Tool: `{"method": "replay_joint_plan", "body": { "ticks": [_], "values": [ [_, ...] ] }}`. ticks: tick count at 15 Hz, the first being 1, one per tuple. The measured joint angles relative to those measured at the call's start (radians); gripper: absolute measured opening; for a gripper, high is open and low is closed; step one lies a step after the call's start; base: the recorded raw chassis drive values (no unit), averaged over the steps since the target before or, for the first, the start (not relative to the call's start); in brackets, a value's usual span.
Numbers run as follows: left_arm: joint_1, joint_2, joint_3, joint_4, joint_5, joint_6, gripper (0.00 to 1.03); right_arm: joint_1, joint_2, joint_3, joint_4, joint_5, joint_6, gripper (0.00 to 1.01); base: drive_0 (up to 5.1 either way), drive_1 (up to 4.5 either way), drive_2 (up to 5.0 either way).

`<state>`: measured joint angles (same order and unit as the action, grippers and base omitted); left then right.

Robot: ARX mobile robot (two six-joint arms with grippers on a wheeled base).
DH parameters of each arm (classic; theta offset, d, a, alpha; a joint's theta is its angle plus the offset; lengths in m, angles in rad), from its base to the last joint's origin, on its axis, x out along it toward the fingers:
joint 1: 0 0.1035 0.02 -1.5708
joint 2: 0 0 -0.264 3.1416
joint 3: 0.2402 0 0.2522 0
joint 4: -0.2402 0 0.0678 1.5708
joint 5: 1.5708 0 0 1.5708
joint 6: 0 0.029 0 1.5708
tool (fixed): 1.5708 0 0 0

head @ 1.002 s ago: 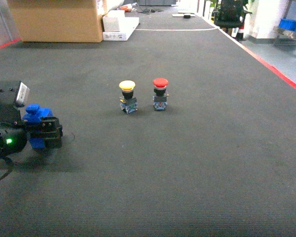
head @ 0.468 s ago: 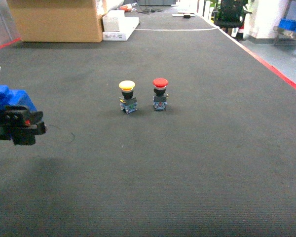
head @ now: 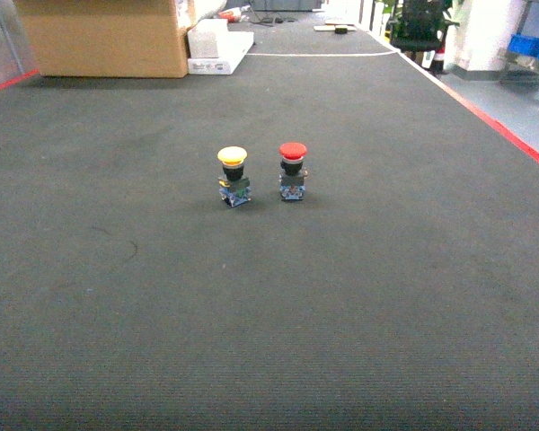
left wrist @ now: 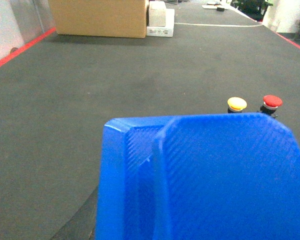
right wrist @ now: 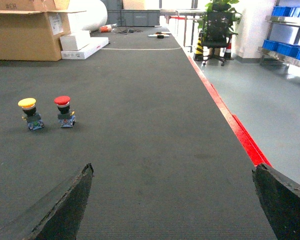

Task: Pick blue part to blue bin on bottom shelf

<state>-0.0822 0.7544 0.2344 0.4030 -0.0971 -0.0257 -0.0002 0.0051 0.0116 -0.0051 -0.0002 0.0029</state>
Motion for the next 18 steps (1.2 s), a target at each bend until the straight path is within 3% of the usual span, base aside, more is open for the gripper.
{"method": "replay_joint_plan", "body": {
  "ticks": [4, 5, 7, 15, 18],
  "values": [
    [0.073, -0.513, -0.006, -0.452, 0.005, -0.021, 0.44, 0.000, 0.000, 0.000, 0.000, 0.000, 0.000, 0.98, 0.0, 0.00, 0.0],
    [0.085, -0.587, -0.015, -0.513, 0.003, -0.032, 0.44, 0.000, 0.000, 0.000, 0.000, 0.000, 0.000, 0.98, 0.0, 0.00, 0.0],
    [0.075, -0.591, -0.024, -0.529, -0.003, -0.050, 0.44, 0.000, 0.000, 0.000, 0.000, 0.000, 0.000, 0.98, 0.0, 0.00, 0.0],
    [0.074, -0.592, -0.025, -0.529, -0.004, -0.053, 0.44, 0.000, 0.000, 0.000, 0.000, 0.000, 0.000, 0.98, 0.0, 0.00, 0.0],
    [0.074, -0.591, -0.027, -0.530, -0.004, -0.053, 0.44, 0.000, 0.000, 0.000, -0.002, 0.000, 0.000, 0.98, 0.0, -4.15, 4.2]
  ]
}}
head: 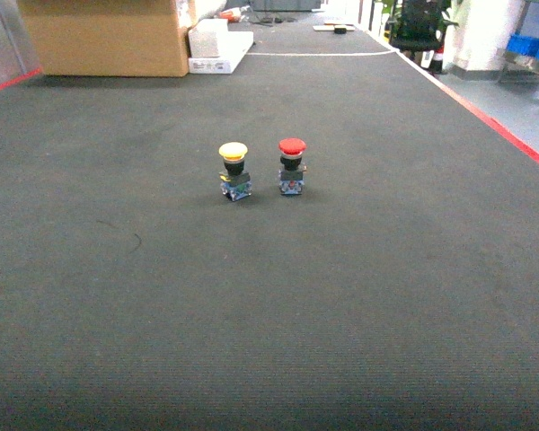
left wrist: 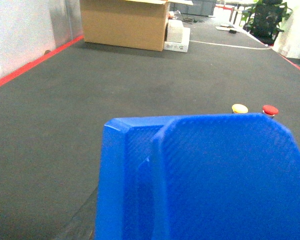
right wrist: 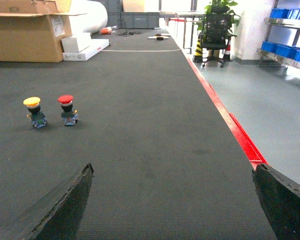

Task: Pick blue part to blue bin on bottom shelf

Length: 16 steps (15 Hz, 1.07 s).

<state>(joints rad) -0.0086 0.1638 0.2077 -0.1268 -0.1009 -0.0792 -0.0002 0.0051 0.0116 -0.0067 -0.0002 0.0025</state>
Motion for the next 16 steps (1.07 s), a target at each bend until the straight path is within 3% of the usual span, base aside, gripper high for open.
{"method": "replay_joint_plan", "body": {
  "ticks": [12, 16],
  "values": [
    [0.001, -0.001, 0.000, 0.000, 0.000, 0.000, 0.44, 0.000, 0.000, 0.000, 0.002, 0.000, 0.000, 0.98, 0.0, -4.15, 4.2],
    [0.001, -0.001, 0.000, 0.001, 0.000, 0.000, 0.44, 0.000, 0.000, 0.000, 0.002, 0.000, 0.000, 0.98, -1.6, -1.58, -1.6]
  ]
}}
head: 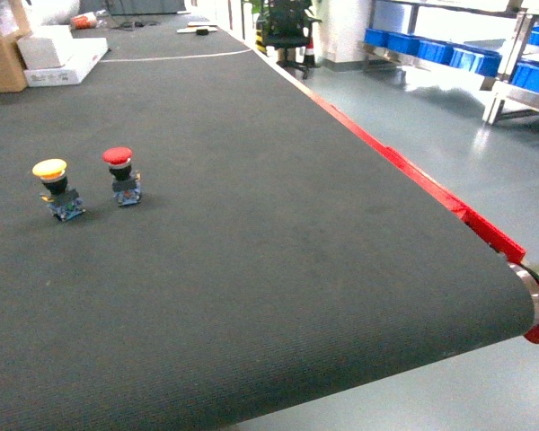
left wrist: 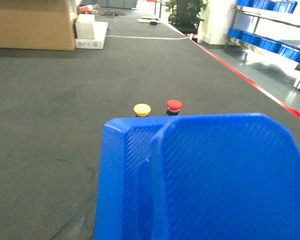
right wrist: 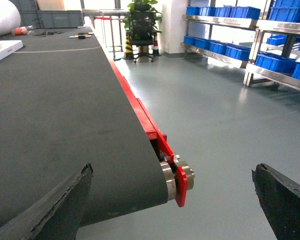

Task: Pick blue part to blue bin on bottom shelf

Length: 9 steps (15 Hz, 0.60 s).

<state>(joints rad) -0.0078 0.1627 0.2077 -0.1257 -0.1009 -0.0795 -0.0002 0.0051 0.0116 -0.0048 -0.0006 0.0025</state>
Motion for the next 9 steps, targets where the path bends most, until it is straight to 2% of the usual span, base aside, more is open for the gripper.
{"method": "replay_joint_plan", "body": {
  "ticks": [9],
  "values": [
    [0.000, 0.000, 0.000, -0.001, 0.000, 0.000, 0.44, 0.000, 0.000, 0.000, 0.000, 0.000, 0.000, 0.98, -1.6, -1.58, -1.6]
  ]
}}
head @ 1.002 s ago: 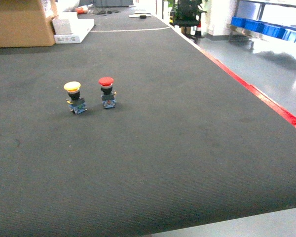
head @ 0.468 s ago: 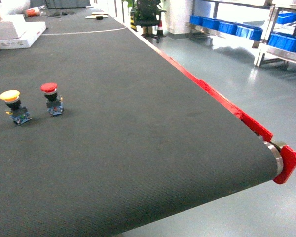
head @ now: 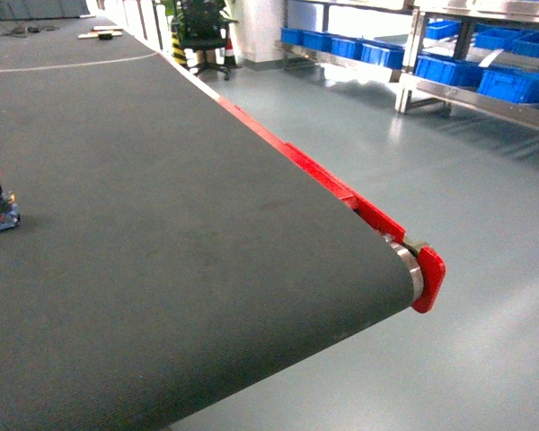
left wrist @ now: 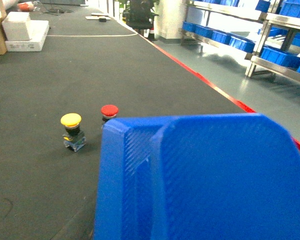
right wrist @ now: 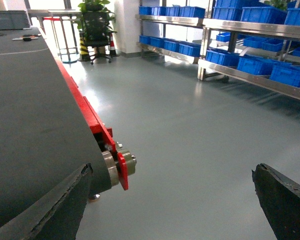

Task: Pick blue part to blue bin on bottom shelf

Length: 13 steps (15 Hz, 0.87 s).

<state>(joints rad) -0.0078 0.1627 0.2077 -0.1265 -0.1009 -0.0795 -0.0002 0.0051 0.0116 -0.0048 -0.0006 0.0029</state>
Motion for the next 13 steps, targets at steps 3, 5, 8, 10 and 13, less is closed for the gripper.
{"method": "replay_joint_plan", "body": {
  "ticks": [3, 5, 8, 10, 13],
  "values": [
    [0.000, 0.000, 0.000, 0.000, 0.000, 0.000, 0.44, 0.000, 0.000, 0.000, 0.000, 0.000, 0.000, 0.98, -1.6, -1.58, -1.6],
    [0.000, 0.000, 0.000, 0.000, 0.000, 0.000, 0.44, 0.000, 0.000, 0.000, 0.000, 0.000, 0.000, 0.98, -1.6, -1.58, -1.6],
    [0.000, 0.000, 0.000, 0.000, 0.000, 0.000, 0.44, 0.000, 0.000, 0.000, 0.000, 0.000, 0.000, 0.98, -1.7, -1.72, -1.7],
    [0.000, 0.000, 0.000, 0.000, 0.000, 0.000, 0.44, 0.000, 0.000, 0.000, 0.000, 0.000, 0.000, 0.98, -1.7, -1.72, -1.7],
    [0.000, 0.000, 0.000, 0.000, 0.000, 0.000, 0.44, 0.000, 0.000, 0.000, 0.000, 0.000, 0.000, 0.98, -1.7, -1.72, -1.7]
  ]
}}
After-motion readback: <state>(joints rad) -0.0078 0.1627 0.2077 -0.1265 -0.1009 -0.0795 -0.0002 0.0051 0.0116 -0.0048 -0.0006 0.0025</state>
